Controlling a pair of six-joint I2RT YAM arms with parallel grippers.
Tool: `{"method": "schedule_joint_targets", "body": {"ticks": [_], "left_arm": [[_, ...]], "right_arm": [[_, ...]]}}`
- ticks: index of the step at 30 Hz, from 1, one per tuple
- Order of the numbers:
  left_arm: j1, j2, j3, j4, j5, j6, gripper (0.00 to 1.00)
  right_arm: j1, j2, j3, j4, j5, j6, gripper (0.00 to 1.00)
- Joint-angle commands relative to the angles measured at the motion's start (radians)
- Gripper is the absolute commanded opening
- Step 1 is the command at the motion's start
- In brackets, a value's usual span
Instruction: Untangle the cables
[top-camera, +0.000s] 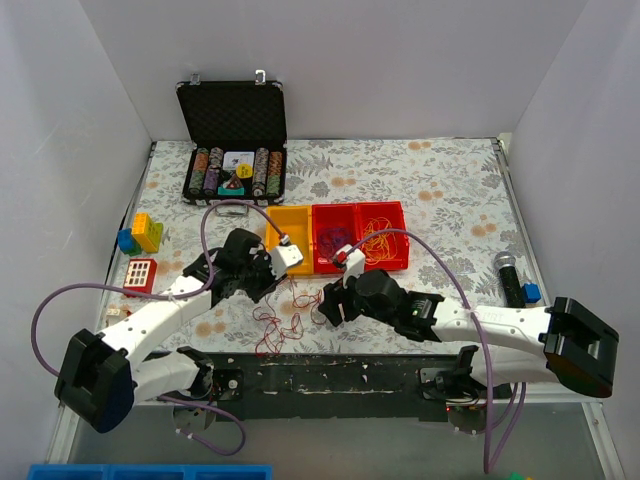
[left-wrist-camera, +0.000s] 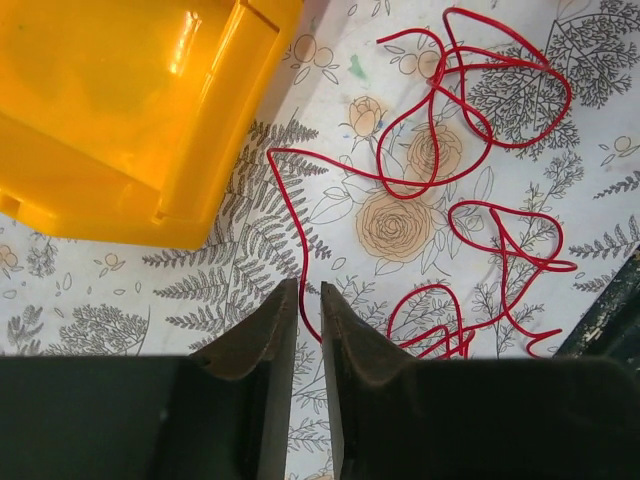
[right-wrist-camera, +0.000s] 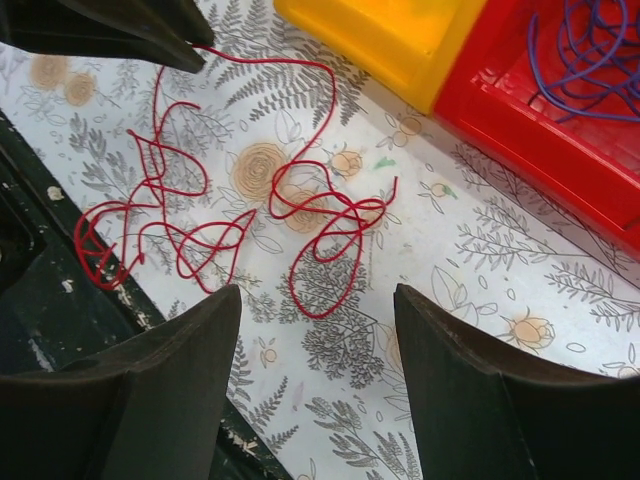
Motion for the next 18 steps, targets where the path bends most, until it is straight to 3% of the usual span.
{"method": "schedule_joint_targets", "body": {"ticks": [1,5,10,12,18], "left_arm": [[0.003,-0.05,0.013,0.003,0.047,0.044,0.12],[0.003,-0.064,0.033,-0.037,0.043,0.038,0.14],[0.003,-0.05,0.039,-0.064,0.024,0.002,0.48],[0.003,-0.033,0.041,-0.06,0.013,-0.016,0.56],[0.003,0.013,0.016,-0.018,0.032,-0.015,0.58]], "right_arm": [[-0.024,0.01,-0.029,0.069,-0.01,0.01,0.71],[-0.032,0.025,-0.028,0.089,-0.016,0.01,0.71],[-0.032,0.026,-0.017,0.102,-0.016,0.012,0.7],[-0.032,0.023,-0.017,0.104,-0.016,0.012,0.7],[-0.03,0.023,-0.011,0.109,-0.025,0.012,0.7]]}}
